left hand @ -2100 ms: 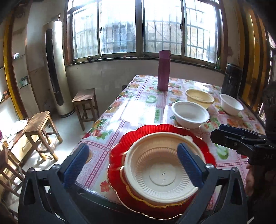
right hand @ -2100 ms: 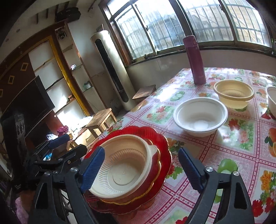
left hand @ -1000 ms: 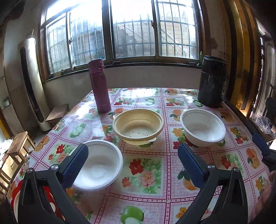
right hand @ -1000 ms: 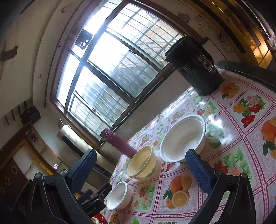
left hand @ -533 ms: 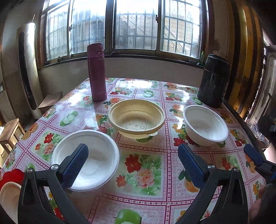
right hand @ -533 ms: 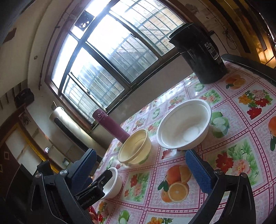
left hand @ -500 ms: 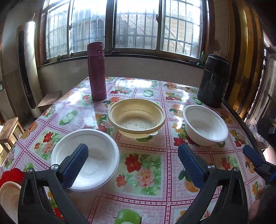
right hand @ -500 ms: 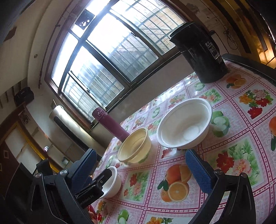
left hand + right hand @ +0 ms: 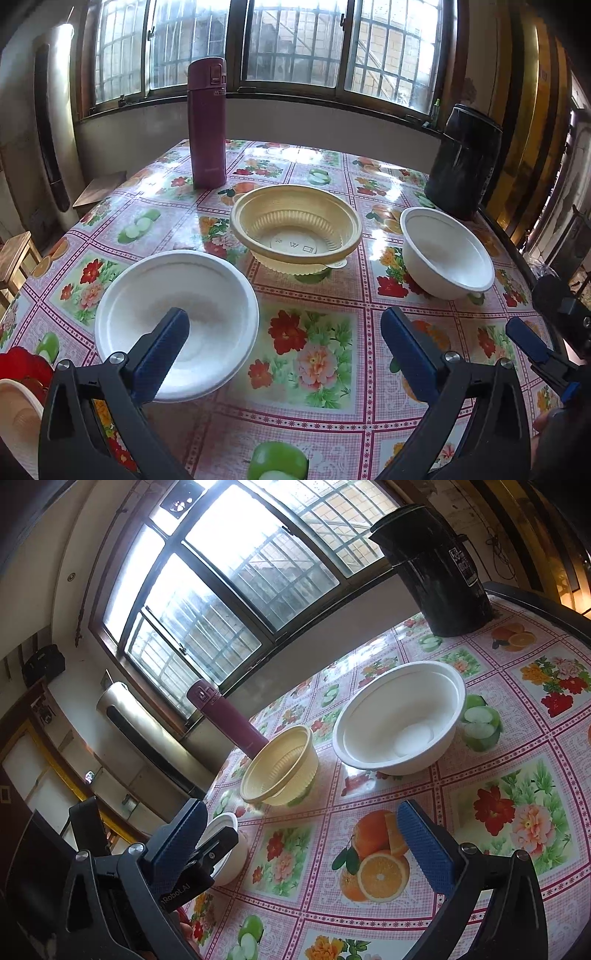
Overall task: Organize plates and bowls
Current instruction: 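Move both grippers toward the shallow white bowl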
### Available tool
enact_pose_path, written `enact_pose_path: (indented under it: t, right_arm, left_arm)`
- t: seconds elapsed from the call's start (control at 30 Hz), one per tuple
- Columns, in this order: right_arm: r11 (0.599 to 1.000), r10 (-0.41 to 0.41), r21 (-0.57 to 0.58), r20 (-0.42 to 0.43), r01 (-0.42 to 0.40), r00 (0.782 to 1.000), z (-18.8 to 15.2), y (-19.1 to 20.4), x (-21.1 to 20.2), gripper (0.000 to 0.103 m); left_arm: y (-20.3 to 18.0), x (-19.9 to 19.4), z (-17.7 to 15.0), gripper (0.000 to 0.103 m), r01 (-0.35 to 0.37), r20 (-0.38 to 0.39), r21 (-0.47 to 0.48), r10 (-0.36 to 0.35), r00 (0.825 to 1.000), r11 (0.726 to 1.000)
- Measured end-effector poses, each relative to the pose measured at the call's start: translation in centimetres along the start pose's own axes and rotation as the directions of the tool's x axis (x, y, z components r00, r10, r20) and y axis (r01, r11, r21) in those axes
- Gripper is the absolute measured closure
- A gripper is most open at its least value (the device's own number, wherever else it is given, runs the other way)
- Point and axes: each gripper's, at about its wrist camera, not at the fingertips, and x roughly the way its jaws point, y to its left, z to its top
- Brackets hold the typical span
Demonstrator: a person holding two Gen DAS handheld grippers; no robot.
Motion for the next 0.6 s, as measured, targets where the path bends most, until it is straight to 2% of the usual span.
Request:
enact_pose_path:
  t: [0.6]
  right_arm:
    - [1.000,-0.020,-0.015,-0.030,0.019,0.999,-0.5,0.2,0.8,0.000]
  left_arm:
    - [1.3,1.0,-0.2,0.000,-0.014,-0.031,-0.015,0.014,0.999,1.000]
